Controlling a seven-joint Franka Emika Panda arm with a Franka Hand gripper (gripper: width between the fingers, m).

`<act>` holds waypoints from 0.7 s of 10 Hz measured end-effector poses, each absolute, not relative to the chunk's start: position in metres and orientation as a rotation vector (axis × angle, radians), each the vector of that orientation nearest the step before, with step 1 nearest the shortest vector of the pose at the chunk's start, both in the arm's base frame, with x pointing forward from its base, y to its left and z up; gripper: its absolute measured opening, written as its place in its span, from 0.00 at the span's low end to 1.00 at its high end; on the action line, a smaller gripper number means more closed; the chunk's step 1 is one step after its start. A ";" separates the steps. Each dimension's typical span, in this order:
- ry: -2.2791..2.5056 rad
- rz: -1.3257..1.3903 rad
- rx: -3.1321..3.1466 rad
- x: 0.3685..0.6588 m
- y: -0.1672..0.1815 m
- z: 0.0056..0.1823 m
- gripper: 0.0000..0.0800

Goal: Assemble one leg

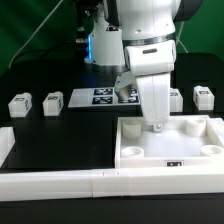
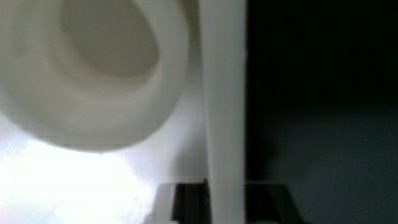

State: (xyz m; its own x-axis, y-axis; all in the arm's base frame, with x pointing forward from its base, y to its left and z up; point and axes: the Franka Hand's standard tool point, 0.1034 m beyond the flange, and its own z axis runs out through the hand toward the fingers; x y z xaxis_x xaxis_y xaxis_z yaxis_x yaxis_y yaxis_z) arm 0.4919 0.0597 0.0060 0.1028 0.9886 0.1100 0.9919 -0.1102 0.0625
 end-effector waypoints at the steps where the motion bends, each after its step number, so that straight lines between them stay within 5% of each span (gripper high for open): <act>1: -2.077 -0.193 -2.313 0.492 0.060 0.006 0.08; 2: -2.076 -0.192 -2.313 0.492 0.059 0.005 0.08; 3: -2.076 -0.191 -2.313 0.491 0.059 0.005 0.34; 4: -2.075 -0.191 -2.313 0.491 0.059 0.005 0.34; 6: -2.075 -0.190 -2.312 0.491 0.059 0.005 0.73; 7: -2.075 -0.190 -2.312 0.491 0.059 0.005 0.73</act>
Offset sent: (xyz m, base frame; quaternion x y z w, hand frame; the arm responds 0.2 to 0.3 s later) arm 0.0000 0.0000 0.0000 0.0000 0.0000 0.0000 1.0000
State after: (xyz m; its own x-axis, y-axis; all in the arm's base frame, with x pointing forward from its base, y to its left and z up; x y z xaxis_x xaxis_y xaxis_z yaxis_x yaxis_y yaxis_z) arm 0.4910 0.0593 0.0046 0.1041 0.9885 0.1100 0.9920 -0.1111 0.0596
